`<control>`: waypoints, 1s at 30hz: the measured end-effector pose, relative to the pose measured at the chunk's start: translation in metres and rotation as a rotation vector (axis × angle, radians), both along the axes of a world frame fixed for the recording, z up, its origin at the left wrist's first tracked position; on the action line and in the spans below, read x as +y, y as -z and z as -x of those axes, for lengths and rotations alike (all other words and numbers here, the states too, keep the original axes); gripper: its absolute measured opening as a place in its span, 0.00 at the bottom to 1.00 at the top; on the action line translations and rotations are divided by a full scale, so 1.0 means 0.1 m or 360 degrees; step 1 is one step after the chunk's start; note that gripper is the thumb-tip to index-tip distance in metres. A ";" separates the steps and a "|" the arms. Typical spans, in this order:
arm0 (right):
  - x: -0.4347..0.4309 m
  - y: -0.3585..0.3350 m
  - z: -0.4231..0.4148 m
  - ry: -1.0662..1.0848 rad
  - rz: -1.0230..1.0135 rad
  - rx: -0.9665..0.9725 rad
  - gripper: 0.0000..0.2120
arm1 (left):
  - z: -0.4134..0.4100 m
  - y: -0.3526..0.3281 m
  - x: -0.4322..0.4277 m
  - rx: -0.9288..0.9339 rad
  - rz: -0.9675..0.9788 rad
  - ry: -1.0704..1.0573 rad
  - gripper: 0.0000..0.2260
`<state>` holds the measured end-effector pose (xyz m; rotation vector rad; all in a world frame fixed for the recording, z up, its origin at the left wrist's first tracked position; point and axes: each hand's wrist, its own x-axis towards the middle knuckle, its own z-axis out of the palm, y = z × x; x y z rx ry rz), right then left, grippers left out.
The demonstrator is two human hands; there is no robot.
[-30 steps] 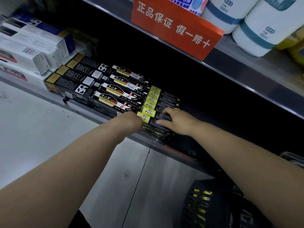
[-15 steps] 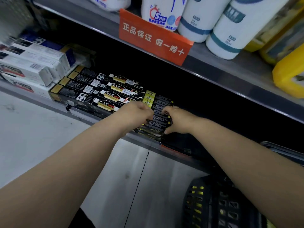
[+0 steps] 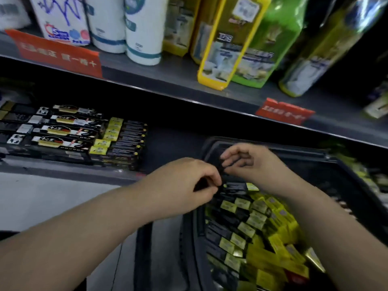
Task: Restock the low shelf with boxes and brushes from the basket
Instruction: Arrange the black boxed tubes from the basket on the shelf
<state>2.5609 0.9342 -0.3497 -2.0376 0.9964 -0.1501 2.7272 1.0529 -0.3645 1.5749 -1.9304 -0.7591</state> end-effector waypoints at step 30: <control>0.96 0.41 0.79 0.0445 0.0176 -0.0536 0.14 | 0.85 0.06 -0.19 0.1796 -0.1147 -0.0766 0.13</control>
